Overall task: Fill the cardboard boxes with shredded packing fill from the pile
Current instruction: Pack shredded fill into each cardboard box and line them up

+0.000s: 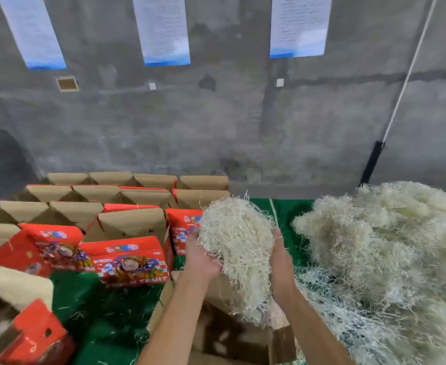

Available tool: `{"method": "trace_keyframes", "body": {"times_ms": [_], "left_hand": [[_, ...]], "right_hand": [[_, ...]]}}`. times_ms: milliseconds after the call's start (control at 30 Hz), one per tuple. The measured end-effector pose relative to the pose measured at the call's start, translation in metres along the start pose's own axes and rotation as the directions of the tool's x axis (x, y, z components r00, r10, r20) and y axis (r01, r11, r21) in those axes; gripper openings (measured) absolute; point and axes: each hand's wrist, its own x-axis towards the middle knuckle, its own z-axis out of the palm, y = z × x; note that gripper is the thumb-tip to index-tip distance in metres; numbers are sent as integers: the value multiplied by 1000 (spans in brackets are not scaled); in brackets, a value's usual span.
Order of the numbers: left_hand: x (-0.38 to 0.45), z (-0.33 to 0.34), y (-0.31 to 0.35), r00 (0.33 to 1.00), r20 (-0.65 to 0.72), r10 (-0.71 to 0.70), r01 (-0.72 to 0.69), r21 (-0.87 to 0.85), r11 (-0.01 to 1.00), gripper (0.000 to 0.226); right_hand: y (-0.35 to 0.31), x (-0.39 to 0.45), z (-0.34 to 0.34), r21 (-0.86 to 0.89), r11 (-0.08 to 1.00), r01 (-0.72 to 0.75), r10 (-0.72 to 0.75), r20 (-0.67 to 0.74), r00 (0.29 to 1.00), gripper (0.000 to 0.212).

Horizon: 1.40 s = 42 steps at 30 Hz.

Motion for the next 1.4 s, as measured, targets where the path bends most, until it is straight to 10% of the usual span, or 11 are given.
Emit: {"method": "trace_keyframes", "body": {"times_ms": [233,367,500,600,767,900,1000,1100,1167,1267,1400], "left_hand": [[-17,9,-30,967,247,-68,73,-11,997,43],[-11,15,-30,991,131,-28,40,-96,995,56],[-7,22,-15,985,171,38,-10,-160,987,50],[3,33,-42,993,107,50,-71,196,978,59],[11,26,-35,967,245,71,-79,20,997,67],[25,43,-16,922,387,-25,-30,137,990,66],[25,70,-17,907,409,-97,-24,282,959,59],[44,74,-2,966,121,229,-240,80,967,17],[38,88,-15,970,-14,244,-244,-23,970,14],[14,102,-55,969,230,93,-73,-93,993,13],[41,54,-9,991,-109,72,-110,-400,910,22]], "right_hand": [[-40,-7,22,-3,926,377,-368,213,905,51],[-32,-10,18,-157,882,445,-401,250,881,45],[-22,-15,-3,-171,918,357,-302,281,911,76],[-21,-14,-12,-155,963,221,-168,295,941,102],[-32,-12,-48,-62,954,294,-254,356,899,27],[-29,-1,-65,-340,883,325,-152,449,881,17],[-24,10,-83,-469,832,296,-139,340,930,18],[-35,24,-115,-532,822,203,-184,89,979,67],[-40,36,-110,-454,882,122,-192,-112,975,57],[-34,42,-90,-443,875,193,-255,-85,963,22],[-24,52,-169,-293,955,55,-176,-406,897,23]]}}
